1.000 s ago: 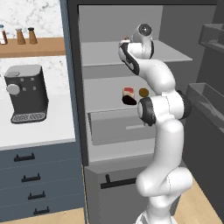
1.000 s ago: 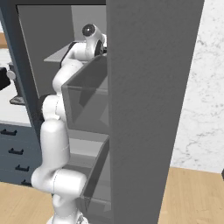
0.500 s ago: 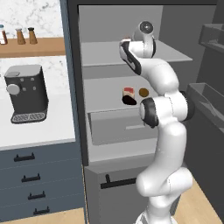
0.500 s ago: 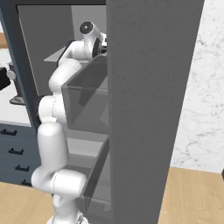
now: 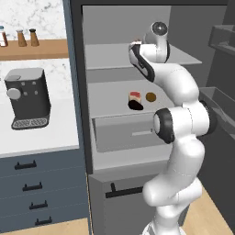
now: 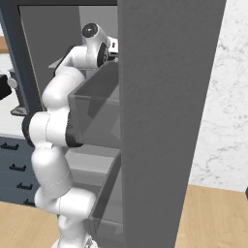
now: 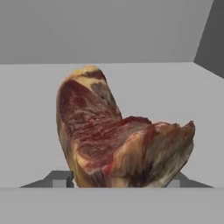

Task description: Place one avocado and one steak in each tupperware on the nearby counter, to pack two identical lunches.

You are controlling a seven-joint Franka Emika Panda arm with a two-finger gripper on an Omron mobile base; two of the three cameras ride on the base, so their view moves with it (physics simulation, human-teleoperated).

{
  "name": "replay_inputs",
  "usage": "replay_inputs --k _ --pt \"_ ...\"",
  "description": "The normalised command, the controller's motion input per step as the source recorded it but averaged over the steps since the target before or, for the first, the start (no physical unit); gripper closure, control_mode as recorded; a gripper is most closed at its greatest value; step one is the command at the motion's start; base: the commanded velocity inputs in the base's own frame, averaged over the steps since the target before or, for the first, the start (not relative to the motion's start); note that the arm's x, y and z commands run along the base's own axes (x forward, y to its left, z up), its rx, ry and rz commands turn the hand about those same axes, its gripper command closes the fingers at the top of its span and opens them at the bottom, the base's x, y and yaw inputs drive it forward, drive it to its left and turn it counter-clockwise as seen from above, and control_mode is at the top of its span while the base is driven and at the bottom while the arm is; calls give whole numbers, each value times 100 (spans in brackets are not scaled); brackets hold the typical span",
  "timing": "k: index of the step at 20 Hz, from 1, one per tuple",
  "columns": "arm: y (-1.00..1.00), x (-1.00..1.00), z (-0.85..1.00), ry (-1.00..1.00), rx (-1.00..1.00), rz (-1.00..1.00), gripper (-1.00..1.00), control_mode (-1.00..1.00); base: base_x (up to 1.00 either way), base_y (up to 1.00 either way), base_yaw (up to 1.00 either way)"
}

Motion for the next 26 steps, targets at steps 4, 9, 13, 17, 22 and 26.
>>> replay_inputs --k 4,9,13,17,22,26 --pt "0 -84 0 -12 -1 2 100 -100 0 0 0" --pt "0 -100 0 -7 -1 2 100 -100 0 0 0" --pt "0 -99 11 6 1 7 100 -100 0 0 0" --pt "0 -100 24 10 3 5 100 -100 0 0 0" --pt "0 -100 31 18 3 4 100 -100 0 0 0" --pt "0 -100 11 17 0 1 100 -100 0 0 0"
